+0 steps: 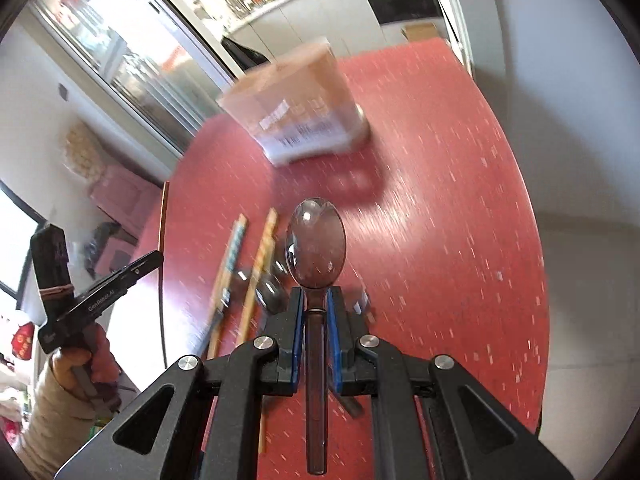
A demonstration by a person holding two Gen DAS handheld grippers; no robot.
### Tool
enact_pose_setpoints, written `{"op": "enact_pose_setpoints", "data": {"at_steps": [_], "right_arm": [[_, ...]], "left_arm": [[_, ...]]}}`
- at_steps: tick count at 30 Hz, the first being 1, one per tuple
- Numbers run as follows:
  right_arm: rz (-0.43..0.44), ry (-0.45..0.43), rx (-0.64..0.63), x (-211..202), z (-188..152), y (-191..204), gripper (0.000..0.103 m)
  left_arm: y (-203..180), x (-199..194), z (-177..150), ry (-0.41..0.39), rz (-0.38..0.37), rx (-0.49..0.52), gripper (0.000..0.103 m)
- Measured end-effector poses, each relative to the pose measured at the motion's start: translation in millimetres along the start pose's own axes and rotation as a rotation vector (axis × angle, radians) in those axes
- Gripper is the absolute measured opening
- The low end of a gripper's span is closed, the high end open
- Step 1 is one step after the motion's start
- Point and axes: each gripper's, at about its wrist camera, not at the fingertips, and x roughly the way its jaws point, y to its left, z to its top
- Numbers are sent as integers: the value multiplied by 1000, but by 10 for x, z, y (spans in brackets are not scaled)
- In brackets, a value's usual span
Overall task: Organize utensils
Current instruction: 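Lift the spoon and chopstick with both tools toward the beige holder, then lower spoon and chopstick into the holder and open both tools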
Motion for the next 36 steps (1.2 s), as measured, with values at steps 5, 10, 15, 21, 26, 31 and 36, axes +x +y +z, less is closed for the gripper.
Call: {"op": "enact_pose_setpoints", "data": {"at_steps": [5,10,15,21,26,31,36], "right_arm": [[30,-92,-53,-73,421,185,13],[61,-162,-93,-67,929,340,13],[80,-235,-144,34,1458,457,13],[97,-310,-204,246,2054,561,12],[73,-379,-259,490,2419,646,12],[23,-423,-334,864,2528,674,12],[-21,-429,-399,1156,2404,640,12]], "left_arm": [[-154,-231,487,-154,-31,-17,34],[-279,-221,1079,-261,-48,-24,34],[-355,-66,1677,-339,-55,-40,34],[-452,287,2234,-422,-23,-30,34],[-496,550,2494,-490,-8,-16,34],[-444,896,2592,-538,22,-2,34],[-429,1170,2472,-533,40,21,34]]}}
